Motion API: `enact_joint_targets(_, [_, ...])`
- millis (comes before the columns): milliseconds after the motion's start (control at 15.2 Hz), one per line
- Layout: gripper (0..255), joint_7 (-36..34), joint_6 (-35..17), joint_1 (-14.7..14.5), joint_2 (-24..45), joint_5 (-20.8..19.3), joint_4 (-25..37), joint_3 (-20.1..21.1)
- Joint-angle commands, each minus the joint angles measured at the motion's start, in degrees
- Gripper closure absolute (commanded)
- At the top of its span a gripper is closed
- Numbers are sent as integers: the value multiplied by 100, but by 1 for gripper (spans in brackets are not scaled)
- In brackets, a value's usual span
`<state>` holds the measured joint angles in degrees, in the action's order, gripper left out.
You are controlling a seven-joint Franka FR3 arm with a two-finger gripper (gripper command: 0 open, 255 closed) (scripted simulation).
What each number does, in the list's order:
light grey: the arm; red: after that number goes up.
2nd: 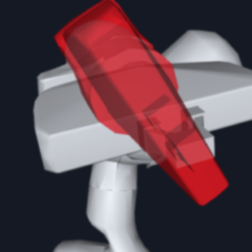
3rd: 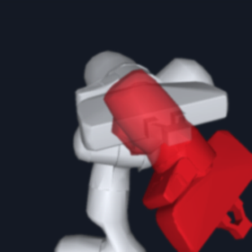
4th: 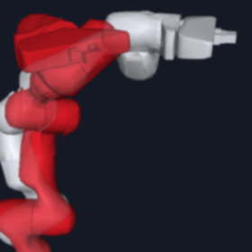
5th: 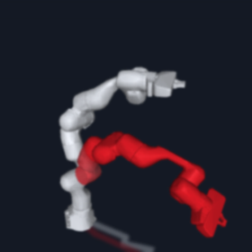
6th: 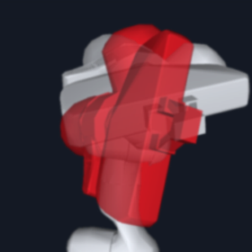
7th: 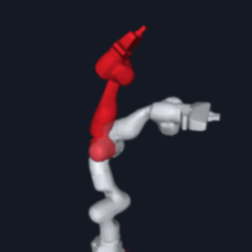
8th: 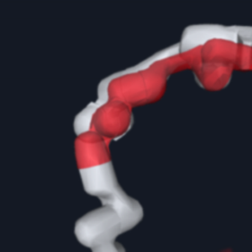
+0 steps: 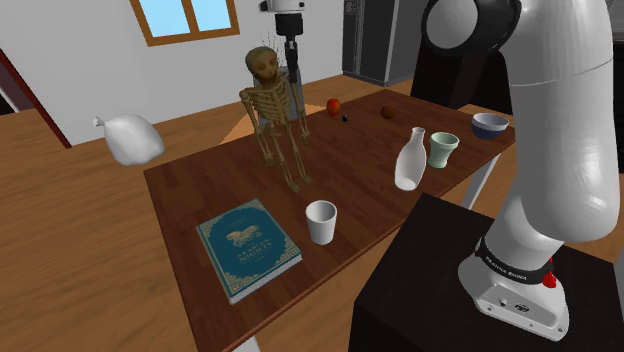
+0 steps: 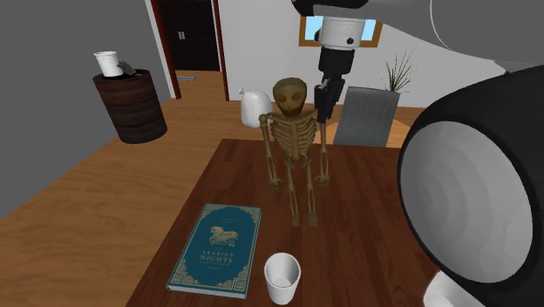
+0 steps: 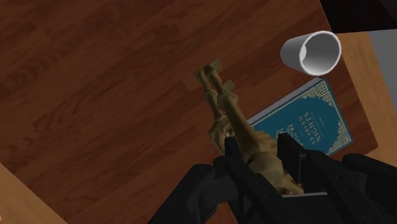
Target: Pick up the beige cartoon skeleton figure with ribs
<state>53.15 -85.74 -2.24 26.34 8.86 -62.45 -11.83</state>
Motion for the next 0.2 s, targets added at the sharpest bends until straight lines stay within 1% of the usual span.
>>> enact_joint_targets(0, [255, -13, 214, 30, 65, 17, 296, 2])
enact_joint_targets(132, [255, -14, 230, 33, 71, 18, 319, 3])
